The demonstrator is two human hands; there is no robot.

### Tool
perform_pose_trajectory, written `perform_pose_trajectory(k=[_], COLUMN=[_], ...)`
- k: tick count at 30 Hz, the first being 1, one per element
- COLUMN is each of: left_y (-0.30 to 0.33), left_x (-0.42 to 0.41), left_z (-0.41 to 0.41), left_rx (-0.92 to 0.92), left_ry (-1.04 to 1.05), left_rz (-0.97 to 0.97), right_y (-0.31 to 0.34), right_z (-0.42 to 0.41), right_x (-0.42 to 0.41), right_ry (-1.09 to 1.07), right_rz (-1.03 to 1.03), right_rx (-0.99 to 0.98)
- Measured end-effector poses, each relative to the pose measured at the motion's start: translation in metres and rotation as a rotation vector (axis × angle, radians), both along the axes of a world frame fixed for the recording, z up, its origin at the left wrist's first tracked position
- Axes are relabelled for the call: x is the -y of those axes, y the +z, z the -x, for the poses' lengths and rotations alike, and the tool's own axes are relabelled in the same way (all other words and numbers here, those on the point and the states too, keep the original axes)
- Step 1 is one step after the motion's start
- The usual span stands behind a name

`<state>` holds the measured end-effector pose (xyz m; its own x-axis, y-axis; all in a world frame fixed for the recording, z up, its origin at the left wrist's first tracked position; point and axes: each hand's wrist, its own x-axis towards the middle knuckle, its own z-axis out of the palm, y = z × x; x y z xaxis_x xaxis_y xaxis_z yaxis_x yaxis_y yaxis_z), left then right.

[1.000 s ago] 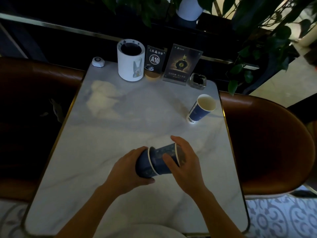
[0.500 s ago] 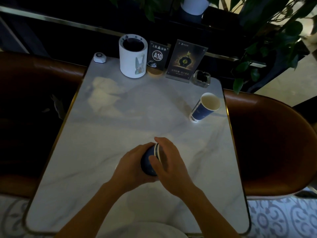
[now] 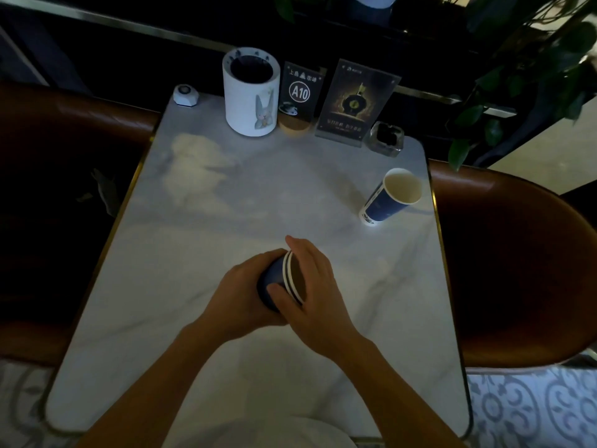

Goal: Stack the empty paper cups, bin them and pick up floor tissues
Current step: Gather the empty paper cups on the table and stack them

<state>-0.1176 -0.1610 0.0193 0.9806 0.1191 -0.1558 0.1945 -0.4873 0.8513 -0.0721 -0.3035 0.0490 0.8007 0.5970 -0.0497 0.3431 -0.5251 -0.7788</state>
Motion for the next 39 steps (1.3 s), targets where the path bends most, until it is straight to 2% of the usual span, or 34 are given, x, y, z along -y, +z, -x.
perform_pose_trajectory(k=[6, 9, 12, 14, 17, 23, 28, 39], left_y=[-0.002, -0.004, -0.005, -0.004, -0.004, -0.009, -0.014, -0.019], left_x=[-0.009, -0.020, -0.034, -0.040, -0.045, -0.046, -0.048, -0.045], left_z=[-0.008, -0.012, -0.019, -0.023, -0.029, -0.037, -0.040, -0.037], left_rx=[0.011, 0.008, 0.021, 0.020, 0.022, 0.014, -0.005, -0.049], left_ry=[0.024, 0.122, 0.169, 0.186, 0.205, 0.224, 0.237, 0.234], left_rz=[0.040, 0.070, 0.054, 0.038, 0.033, 0.059, 0.069, 0.070], right_y=[0.001, 0.005, 0.009, 0.013, 0.012, -0.012, -0.052, -0.063], right_z=[-0.018, -0.040, -0.080, -0.112, -0.160, -0.216, -0.230, -0.233], right_x=[0.009, 0.021, 0.032, 0.039, 0.049, 0.057, 0.069, 0.055], right_ry=[0.111, 0.142, -0.049, -0.187, -0.267, -0.290, -0.355, -0.443], right_rz=[0.035, 0.127, 0.214, 0.212, 0.312, 0.514, 0.695, 0.624], right_rx=[-0.014, 0.135, 0.338, 0.392, 0.455, 0.445, 0.393, 0.374])
